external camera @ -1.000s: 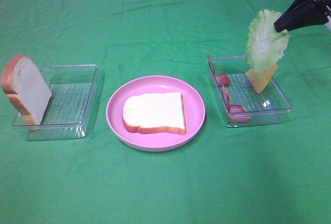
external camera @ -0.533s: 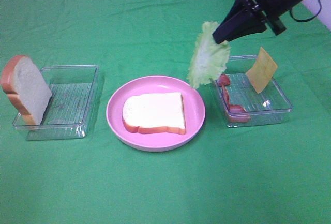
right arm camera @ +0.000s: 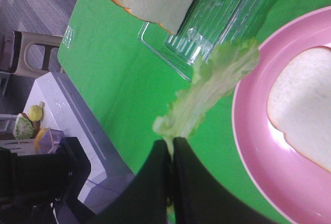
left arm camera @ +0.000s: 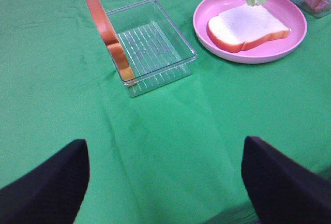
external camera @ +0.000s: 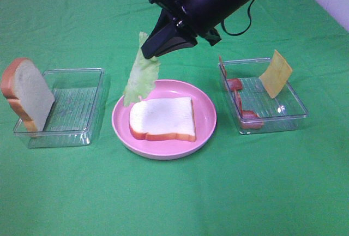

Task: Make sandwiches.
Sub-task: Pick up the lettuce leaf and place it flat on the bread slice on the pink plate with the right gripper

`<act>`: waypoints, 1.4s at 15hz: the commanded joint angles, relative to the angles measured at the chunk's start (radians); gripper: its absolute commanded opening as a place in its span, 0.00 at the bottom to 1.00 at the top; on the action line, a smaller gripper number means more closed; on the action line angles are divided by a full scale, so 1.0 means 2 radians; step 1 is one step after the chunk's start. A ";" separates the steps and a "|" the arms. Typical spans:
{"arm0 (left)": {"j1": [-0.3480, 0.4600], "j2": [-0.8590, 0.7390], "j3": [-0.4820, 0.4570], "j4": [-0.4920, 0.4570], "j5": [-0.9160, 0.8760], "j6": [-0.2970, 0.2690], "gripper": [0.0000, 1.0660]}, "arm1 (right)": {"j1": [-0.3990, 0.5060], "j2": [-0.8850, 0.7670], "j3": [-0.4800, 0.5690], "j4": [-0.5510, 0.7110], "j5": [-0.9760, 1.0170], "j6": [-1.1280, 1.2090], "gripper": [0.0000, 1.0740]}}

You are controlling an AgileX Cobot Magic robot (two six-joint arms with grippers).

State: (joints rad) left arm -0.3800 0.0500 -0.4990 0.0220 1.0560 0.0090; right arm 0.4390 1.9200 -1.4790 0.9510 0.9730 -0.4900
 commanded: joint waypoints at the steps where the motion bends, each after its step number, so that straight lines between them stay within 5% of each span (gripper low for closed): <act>1: -0.001 -0.003 0.001 0.001 -0.007 -0.004 0.72 | 0.003 0.040 0.002 0.057 -0.015 0.000 0.00; 8: -0.001 -0.003 0.001 0.001 -0.007 -0.004 0.72 | 0.012 0.129 0.002 0.186 0.009 -0.078 0.00; 20: -0.001 -0.003 0.001 0.001 -0.007 -0.004 0.72 | -0.017 0.131 0.002 -0.013 -0.056 0.036 0.00; 21: -0.001 -0.003 0.001 0.001 -0.007 -0.004 0.72 | -0.017 0.131 0.002 -0.025 -0.058 0.044 0.06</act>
State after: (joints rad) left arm -0.3800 0.0500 -0.4990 0.0220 1.0560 0.0090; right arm 0.4050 2.1840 -1.4770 0.9150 0.8620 -0.4140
